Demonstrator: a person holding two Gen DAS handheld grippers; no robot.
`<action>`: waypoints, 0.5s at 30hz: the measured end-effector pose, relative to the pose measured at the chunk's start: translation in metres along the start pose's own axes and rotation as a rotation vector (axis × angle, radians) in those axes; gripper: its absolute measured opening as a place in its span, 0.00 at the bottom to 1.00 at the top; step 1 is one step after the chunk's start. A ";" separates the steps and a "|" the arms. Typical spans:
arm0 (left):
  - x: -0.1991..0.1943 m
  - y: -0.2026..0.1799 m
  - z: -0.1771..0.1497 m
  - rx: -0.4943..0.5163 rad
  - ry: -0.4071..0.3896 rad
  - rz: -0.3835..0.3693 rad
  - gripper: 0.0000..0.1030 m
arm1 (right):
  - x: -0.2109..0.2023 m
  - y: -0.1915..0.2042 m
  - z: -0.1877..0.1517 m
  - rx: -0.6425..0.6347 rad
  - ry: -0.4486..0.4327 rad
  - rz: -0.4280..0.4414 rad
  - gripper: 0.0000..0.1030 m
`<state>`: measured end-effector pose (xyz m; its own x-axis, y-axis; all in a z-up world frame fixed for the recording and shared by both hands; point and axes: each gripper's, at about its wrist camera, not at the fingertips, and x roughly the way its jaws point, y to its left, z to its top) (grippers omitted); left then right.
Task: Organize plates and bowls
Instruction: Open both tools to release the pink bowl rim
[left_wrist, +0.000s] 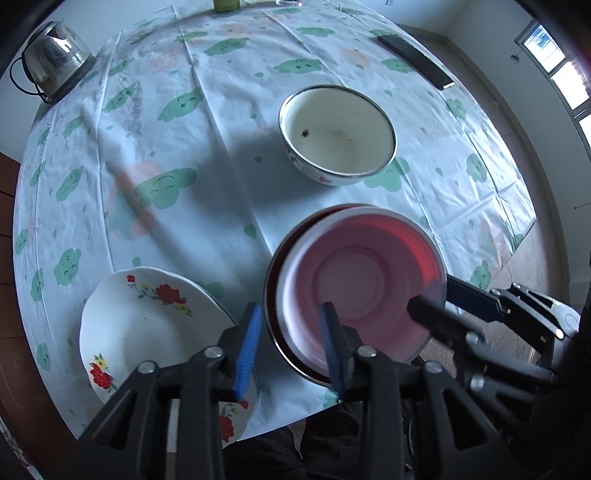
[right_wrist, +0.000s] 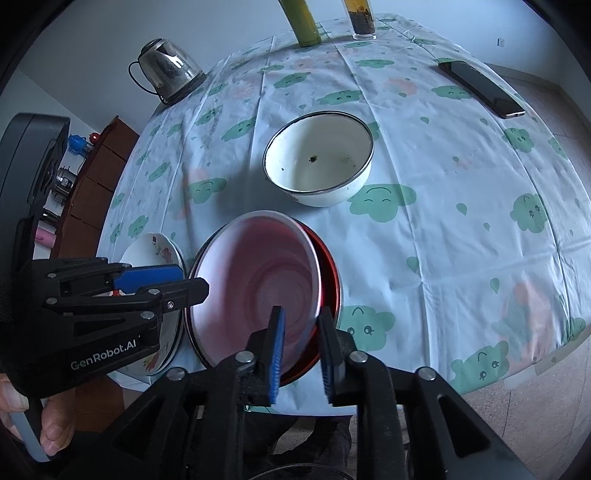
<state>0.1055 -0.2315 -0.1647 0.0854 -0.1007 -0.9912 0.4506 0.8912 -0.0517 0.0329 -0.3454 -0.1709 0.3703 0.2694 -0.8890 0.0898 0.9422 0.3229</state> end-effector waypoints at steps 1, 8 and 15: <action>0.000 0.000 0.000 -0.001 -0.002 0.000 0.35 | -0.001 0.000 0.000 0.000 -0.006 0.006 0.40; -0.001 0.002 -0.002 -0.002 -0.005 0.003 0.37 | -0.007 -0.001 0.000 0.007 -0.036 0.003 0.43; -0.004 0.003 -0.003 0.000 -0.017 0.015 0.42 | -0.010 -0.004 -0.001 0.017 -0.045 -0.005 0.44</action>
<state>0.1038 -0.2276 -0.1610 0.1071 -0.0951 -0.9897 0.4496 0.8925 -0.0371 0.0274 -0.3516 -0.1633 0.4107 0.2547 -0.8755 0.1073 0.9400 0.3238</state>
